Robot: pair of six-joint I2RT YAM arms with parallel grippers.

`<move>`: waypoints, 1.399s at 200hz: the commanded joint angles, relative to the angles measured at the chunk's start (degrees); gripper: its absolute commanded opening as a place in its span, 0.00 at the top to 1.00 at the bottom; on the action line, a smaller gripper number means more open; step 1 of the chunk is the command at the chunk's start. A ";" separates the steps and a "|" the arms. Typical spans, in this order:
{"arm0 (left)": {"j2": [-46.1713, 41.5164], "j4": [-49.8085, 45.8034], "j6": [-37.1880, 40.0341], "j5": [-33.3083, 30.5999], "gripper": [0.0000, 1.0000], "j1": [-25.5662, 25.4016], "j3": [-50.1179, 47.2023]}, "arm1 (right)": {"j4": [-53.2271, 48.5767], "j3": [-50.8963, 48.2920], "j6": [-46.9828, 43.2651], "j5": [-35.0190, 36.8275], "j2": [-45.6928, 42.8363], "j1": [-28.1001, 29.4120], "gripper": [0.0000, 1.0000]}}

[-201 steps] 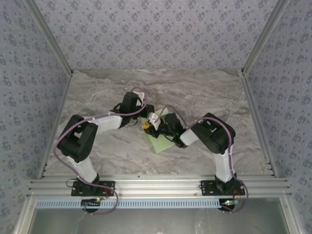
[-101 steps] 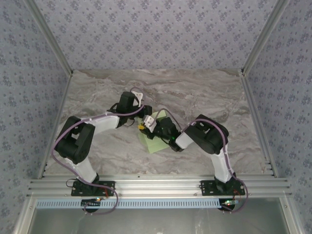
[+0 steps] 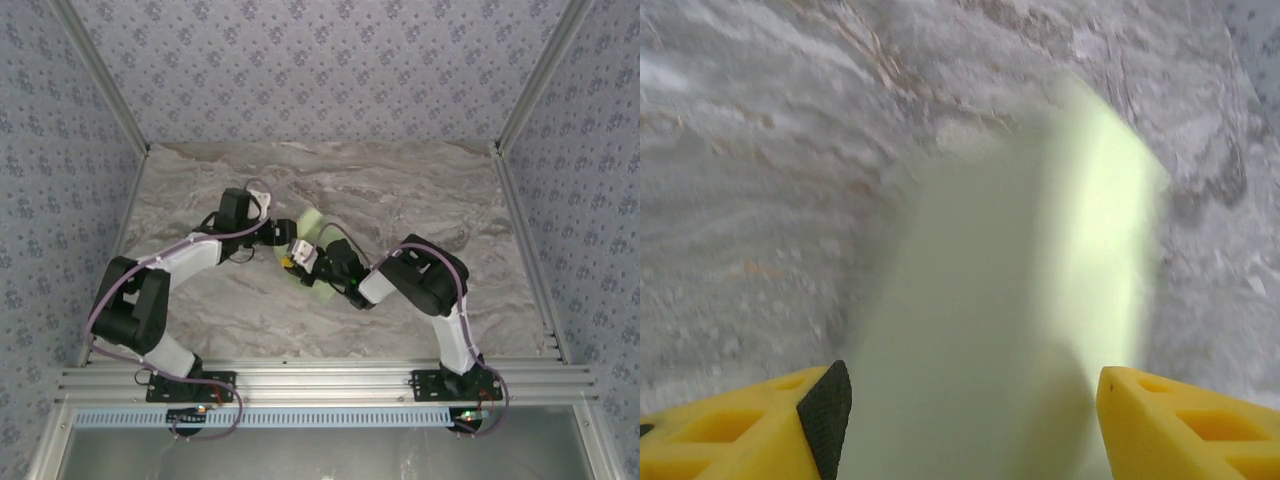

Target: Fold the paper box

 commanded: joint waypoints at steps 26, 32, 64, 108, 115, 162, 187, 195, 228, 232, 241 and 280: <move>-2.40 -3.46 0.74 3.29 0.31 -0.66 -7.46 | -13.34 -1.76 1.42 -9.74 -1.64 -5.25 0.85; -2.62 -2.43 0.08 2.79 0.30 -0.74 -8.19 | -13.75 -1.64 1.34 -10.30 -1.65 -5.39 0.85; -2.55 -0.32 -1.09 -0.59 0.29 -1.09 -9.35 | -14.94 -0.90 0.91 -12.25 -2.08 -5.30 0.84; -8.13 -2.72 1.18 -1.21 0.28 -0.10 -8.06 | -14.79 -1.19 1.16 -13.16 -5.13 -5.07 0.80; -9.62 -3.64 1.58 -1.17 0.28 0.09 -7.74 | -15.04 -1.40 1.17 -13.46 -5.83 -5.06 0.80; -17.65 -9.27 4.00 -1.96 0.24 0.57 -5.74 | -16.46 -3.30 1.33 -14.16 -10.33 -4.99 0.75; -19.42 -11.38 5.15 -6.40 0.22 1.22 -4.80 | -18.25 -4.76 0.03 -16.69 -13.91 -5.54 0.69; -19.13 -11.92 4.88 -7.83 0.21 1.81 -4.22 | -19.95 -4.75 -1.53 -17.95 -15.04 -5.76 0.67; -13.92 -13.31 2.74 -8.45 0.23 4.47 -0.27 | -21.06 -2.36 -2.58 -15.29 -14.47 -7.39 0.61; -13.09 -13.15 2.66 -8.59 0.23 4.59 0.23 | -19.97 -1.72 -1.55 -14.89 -13.71 -7.63 0.60; -11.19 -12.53 2.49 -9.02 0.24 5.02 0.96 | -17.52 -0.54 1.36 -13.74 -12.23 -8.01 0.58; -2.15 -9.91 0.21 -5.18 0.33 5.93 5.57 | -13.82 4.92 6.87 -4.60 -7.51 -6.53 0.52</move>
